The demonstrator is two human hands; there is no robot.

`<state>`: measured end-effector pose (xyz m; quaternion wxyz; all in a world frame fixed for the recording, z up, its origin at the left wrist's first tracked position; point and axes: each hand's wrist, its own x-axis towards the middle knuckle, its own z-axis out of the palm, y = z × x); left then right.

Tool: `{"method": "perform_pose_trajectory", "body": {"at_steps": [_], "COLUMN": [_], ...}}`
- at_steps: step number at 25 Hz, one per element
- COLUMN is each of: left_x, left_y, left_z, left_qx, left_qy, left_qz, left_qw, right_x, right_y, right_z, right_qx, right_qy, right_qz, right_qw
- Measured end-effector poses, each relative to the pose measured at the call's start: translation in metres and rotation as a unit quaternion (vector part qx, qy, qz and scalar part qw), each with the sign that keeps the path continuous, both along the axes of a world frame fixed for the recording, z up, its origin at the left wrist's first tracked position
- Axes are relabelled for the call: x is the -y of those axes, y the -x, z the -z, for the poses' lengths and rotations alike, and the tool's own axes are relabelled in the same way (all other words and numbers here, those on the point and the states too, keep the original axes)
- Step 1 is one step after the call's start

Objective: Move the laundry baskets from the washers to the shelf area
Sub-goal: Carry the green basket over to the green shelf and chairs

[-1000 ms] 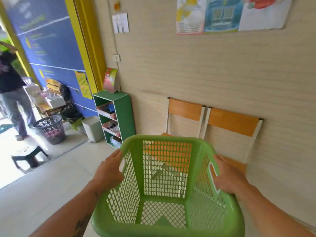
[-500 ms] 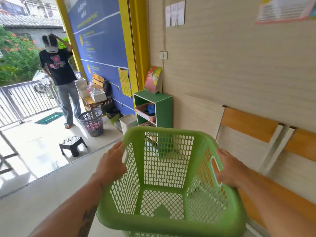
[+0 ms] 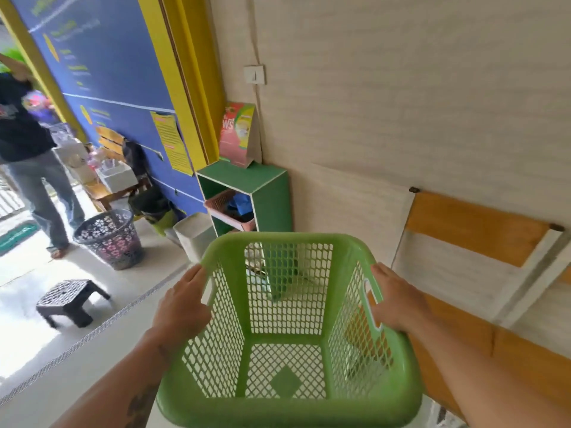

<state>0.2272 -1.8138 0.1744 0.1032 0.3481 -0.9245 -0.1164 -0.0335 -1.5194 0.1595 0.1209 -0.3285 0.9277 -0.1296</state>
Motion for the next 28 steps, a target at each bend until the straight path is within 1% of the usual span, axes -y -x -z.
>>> {"method": "perform_pose_trajectory", "body": {"at_steps": [2, 4, 7, 9, 12, 18, 19, 24, 28], "left_x": [0.049, 0.091, 0.145, 0.175, 0.212, 0.257, 0.261, 0.296, 0.314], "left_y": [0.042, 0.084, 0.141, 0.176, 0.232, 0.336, 0.344, 0.376, 0.388], "left_z": [0.020, 0.037, 0.066, 0.087, 0.125, 0.231, 0.245, 0.360, 0.414], "left_qx": [0.021, 0.021, 0.042, 0.053, 0.092, 0.095, 0.094, 0.114, 0.116], "left_qy": [-0.011, -0.016, -0.023, -0.018, -0.023, -0.041, -0.042, -0.053, -0.069], "left_qz": [0.036, 0.080, 0.153, 0.189, 0.236, 0.271, 0.270, 0.240, 0.224], "left_qw": [0.999, 0.996, 0.987, 0.980, 0.967, 0.957, 0.957, 0.963, 0.965], "right_x": [0.029, 0.055, 0.086, 0.103, 0.128, 0.184, 0.189, 0.229, 0.252], "right_y": [0.017, 0.028, 0.036, 0.041, 0.061, 0.127, 0.134, 0.162, 0.162], "right_z": [0.017, 0.034, 0.066, 0.085, 0.117, 0.213, 0.222, 0.318, 0.381], "right_qx": [0.010, 0.017, 0.033, 0.034, 0.038, 0.082, 0.078, 0.068, 0.072], "right_qy": [-0.009, -0.005, -0.002, -0.010, -0.031, -0.069, -0.071, -0.084, -0.084], "right_qz": [0.048, 0.100, 0.183, 0.215, 0.254, 0.301, 0.308, 0.336, 0.347], "right_qw": [0.999, 0.995, 0.983, 0.976, 0.966, 0.948, 0.946, 0.935, 0.931]}}
